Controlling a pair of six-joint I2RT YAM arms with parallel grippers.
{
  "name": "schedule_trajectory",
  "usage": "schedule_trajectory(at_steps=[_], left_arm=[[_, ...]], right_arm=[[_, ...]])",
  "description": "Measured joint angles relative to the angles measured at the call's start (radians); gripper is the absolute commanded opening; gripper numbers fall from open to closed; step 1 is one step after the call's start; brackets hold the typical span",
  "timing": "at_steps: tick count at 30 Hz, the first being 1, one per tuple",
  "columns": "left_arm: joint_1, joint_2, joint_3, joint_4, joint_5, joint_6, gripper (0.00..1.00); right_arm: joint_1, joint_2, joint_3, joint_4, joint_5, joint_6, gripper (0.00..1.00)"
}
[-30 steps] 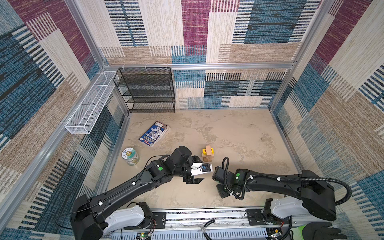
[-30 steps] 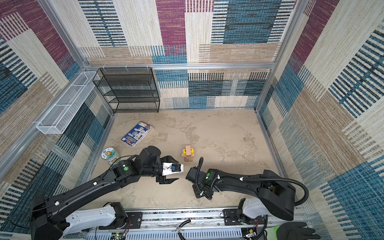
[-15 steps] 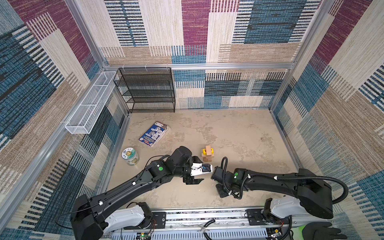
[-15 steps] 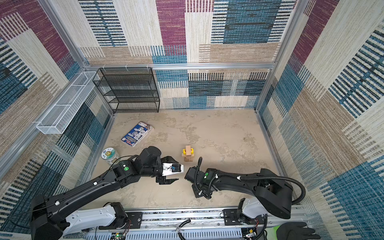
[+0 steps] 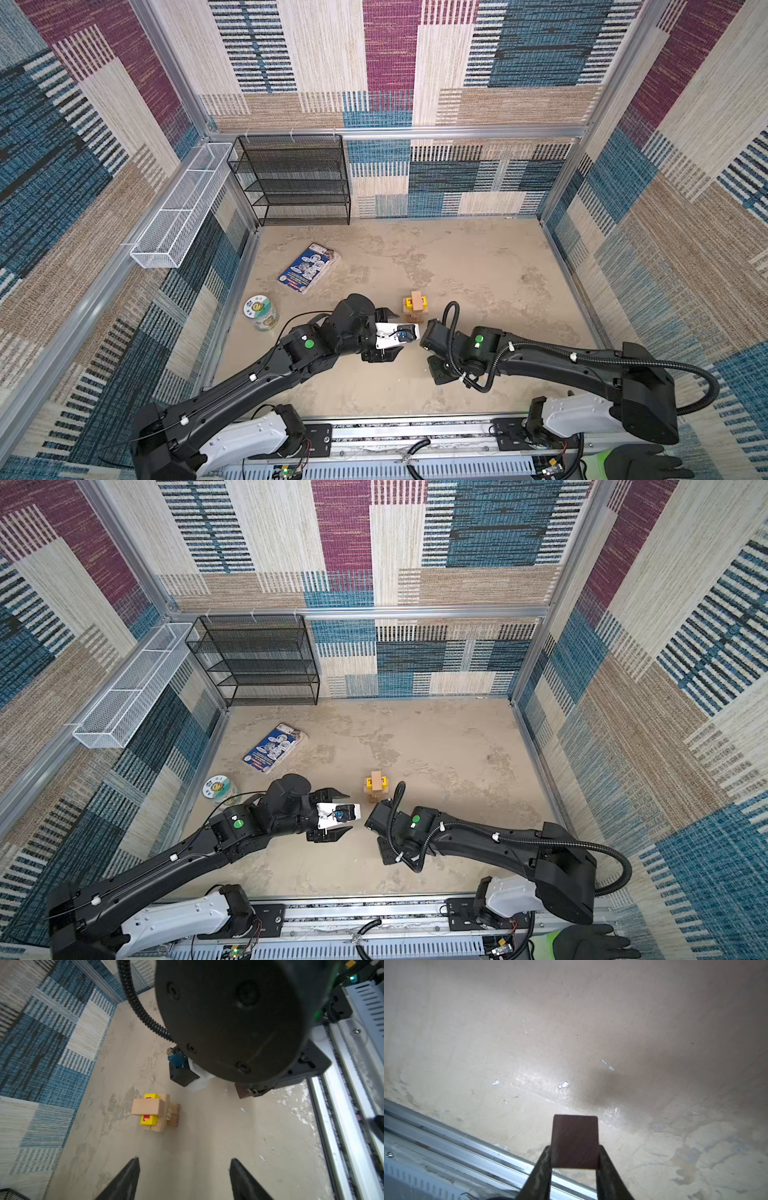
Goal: Build the wood block tower
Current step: 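Lift the dark brown cube and carry it over the tower with the right gripper, then lower the dark brown cube onto the top of the arch block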
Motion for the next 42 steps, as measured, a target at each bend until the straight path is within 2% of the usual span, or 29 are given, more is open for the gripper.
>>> schedule_trajectory(at_steps=[4,7,12,15,24,31,42], left_arm=[[0.0,-0.047,0.0,0.071,-0.135,-0.019,0.73],[0.001,-0.074,-0.002,0.114,-0.231,-0.022,0.74],[0.001,-0.085,0.061,0.086,-0.306,-0.06,0.75],[0.001,-0.086,0.09,0.057,-0.301,-0.12,0.75],[0.002,-0.013,0.024,-0.022,-0.147,-0.211,0.72],[0.019,-0.035,0.006,0.007,-0.122,-0.219,0.72],[0.029,-0.058,-0.015,0.03,-0.122,-0.215,0.72]], right_arm=[[-0.035,0.04,0.134,-0.045,0.034,0.007,0.24],[-0.102,0.091,0.211,-0.064,0.045,-0.002,0.23],[-0.23,0.165,0.319,-0.087,0.05,-0.052,0.23],[-0.274,0.206,0.383,-0.094,0.06,-0.087,0.23],[-0.307,0.369,0.558,-0.105,0.089,-0.154,0.23],[-0.321,0.449,0.627,-0.122,0.111,-0.169,0.23],[-0.333,0.49,0.662,-0.128,0.088,-0.198,0.25]])
